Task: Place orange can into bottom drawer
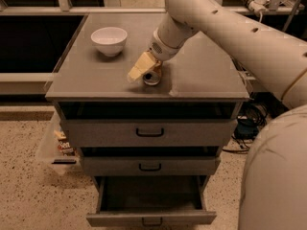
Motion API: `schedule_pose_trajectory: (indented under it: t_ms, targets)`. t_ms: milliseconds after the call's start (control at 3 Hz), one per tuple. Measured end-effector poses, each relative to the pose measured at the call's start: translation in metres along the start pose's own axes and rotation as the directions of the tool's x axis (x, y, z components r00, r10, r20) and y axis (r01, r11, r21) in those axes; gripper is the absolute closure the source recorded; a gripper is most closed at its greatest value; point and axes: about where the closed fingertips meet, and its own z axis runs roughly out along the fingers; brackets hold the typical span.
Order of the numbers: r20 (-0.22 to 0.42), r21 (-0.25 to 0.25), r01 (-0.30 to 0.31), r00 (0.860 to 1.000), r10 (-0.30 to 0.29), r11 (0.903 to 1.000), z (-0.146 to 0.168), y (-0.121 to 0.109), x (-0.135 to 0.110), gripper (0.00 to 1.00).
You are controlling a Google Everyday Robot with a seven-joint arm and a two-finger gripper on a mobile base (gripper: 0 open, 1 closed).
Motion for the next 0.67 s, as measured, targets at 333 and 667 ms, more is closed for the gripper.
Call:
schedule_pose_trajectory:
  t_ms: [333, 667]
  targets:
    - [-0.001, 0.0, -0.001, 1.0, 0.001, 1.0, 0.0004, -0.0001, 0.0002, 0.19]
    - [-0.001, 0.0, -0.001, 1.0, 0.001, 1.0, 0.0004, -0.0001, 0.0002, 0.41]
